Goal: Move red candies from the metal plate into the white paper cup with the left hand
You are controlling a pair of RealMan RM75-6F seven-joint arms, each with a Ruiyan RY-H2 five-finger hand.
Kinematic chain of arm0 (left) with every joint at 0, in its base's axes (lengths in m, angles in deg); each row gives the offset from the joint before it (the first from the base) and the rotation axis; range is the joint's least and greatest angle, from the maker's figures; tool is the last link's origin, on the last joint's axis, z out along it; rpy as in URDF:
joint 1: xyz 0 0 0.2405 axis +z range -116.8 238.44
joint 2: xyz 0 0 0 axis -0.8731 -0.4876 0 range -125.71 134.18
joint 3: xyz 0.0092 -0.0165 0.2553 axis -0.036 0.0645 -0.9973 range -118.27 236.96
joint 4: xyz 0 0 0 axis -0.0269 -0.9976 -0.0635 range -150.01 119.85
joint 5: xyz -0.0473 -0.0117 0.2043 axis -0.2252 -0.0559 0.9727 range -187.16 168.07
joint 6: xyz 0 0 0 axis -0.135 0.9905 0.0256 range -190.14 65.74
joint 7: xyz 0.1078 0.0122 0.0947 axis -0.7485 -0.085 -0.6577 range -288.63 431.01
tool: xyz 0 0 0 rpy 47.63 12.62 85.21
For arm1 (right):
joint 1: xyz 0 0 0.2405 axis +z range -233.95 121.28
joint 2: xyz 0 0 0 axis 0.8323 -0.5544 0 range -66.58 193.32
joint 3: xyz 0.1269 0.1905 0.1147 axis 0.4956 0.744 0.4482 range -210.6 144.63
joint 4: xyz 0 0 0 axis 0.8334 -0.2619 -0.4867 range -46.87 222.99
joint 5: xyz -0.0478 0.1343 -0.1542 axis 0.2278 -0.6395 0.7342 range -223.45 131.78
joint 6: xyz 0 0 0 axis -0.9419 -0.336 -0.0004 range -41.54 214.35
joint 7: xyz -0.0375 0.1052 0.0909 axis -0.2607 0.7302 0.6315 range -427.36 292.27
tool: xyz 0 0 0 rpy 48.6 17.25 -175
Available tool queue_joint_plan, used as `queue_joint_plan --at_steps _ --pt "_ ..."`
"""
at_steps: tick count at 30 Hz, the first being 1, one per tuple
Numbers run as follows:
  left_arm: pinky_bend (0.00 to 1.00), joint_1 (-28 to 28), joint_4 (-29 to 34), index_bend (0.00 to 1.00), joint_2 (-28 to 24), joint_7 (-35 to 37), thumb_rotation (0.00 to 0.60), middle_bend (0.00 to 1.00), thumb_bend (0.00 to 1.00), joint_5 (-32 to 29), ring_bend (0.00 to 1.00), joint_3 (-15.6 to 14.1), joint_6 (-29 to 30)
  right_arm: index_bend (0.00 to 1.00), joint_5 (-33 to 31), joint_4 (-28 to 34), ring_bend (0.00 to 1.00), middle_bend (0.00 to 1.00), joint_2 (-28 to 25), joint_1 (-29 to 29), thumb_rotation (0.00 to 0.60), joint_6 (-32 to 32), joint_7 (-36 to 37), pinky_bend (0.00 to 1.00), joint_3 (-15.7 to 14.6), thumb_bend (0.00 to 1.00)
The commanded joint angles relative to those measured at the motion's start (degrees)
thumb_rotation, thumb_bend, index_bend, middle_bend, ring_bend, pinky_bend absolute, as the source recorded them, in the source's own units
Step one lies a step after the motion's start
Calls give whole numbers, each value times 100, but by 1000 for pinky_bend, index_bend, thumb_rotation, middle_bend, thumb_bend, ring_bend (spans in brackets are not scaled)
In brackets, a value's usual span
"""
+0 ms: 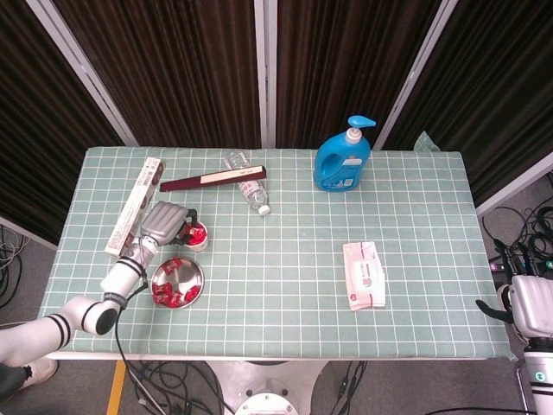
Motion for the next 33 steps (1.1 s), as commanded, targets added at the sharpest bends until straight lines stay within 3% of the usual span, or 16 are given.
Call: queue_joint_plan --at_steps 1,11,16,20,22,27,30,33 --pt "1000 -7 -29 523 -3 -62 600 952 368 -46 945 -21 5 3 5 2 7 182 0 3 600 0 -1 421 1 21" --pt "1000 205 560 389 -422 -62 600 937 371 4 941 -109 330 2 55 15 7 182 -14 -15 600 49 35 421 -6 21" --pt "1000 728 1040 327 -844 271 600 891 371 312 901 -71 1334 2 79 -6 7 182 -37 -41 600 106 96 421 1 21" --pt "986 1237 1120 323 -1142 285 600 760 361 473 743 -183 2108 6 140 -57 7 183 -38 -41 600 150 136 417 7 22" --pt "913 1470 1076 323 -1248 94 600 685 357 493 649 -281 2417 9 183 -90 7 183 -42 -33 600 155 196 397 7 23" --pt "562 2125 845 324 -1332 -315 600 473 341 610 421 -622 3168 10 259 -213 0 161 -28 -33 600 202 339 292 14 25" --pt "451 2461 747 324 -1335 -344 600 401 334 751 357 -792 3533 10 318 -275 0 145 -5 -24 600 239 368 269 20 35" --pt "426 2756 784 324 -1345 -309 600 387 333 804 348 -878 3826 10 437 -342 0 132 43 -22 600 327 374 259 13 41"
